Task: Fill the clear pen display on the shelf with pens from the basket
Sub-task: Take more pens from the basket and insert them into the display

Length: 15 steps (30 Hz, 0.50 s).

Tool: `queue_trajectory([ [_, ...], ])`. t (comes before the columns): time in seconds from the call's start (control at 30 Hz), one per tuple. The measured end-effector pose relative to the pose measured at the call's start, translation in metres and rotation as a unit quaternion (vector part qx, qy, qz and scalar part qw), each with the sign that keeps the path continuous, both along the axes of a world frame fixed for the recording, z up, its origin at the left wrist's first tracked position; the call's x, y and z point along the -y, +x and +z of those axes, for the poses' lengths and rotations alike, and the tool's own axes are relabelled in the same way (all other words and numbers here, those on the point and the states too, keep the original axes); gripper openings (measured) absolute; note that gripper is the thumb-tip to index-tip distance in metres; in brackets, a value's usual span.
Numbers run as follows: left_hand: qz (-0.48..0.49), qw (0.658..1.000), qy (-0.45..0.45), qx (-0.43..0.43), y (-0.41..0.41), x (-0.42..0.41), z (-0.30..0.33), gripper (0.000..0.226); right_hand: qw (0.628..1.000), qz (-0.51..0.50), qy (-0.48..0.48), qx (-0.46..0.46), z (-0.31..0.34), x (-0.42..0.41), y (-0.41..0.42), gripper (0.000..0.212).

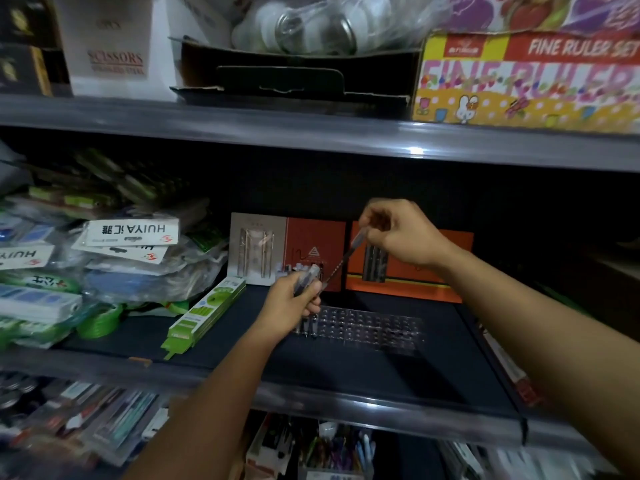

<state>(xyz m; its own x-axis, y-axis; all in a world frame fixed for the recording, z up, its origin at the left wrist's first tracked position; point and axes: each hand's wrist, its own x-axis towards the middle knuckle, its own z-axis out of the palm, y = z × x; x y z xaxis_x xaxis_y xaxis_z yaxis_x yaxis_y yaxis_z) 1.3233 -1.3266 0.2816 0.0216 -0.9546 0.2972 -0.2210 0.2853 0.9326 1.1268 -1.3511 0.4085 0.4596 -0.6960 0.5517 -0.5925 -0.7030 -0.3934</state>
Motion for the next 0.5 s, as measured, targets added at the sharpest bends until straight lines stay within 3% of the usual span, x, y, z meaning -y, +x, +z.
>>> queue_trajectory([
  [0.1,0.01,1.0,0.009,-0.002,0.006,0.003,-0.005,0.012,1.0,-0.019,-0.001,0.011,0.001,0.006,-0.006,0.007],
  [0.37,-0.007,1.0,0.004,0.008,0.002,0.011,-0.006,0.011,0.996,-0.038,-0.012,-0.075,-0.032,0.035,0.005,0.015],
  [0.5,0.004,1.0,-0.008,0.017,0.004,0.016,-0.007,0.012,0.994,-0.035,-0.022,-0.106,-0.048,0.05,0.018,0.007],
])
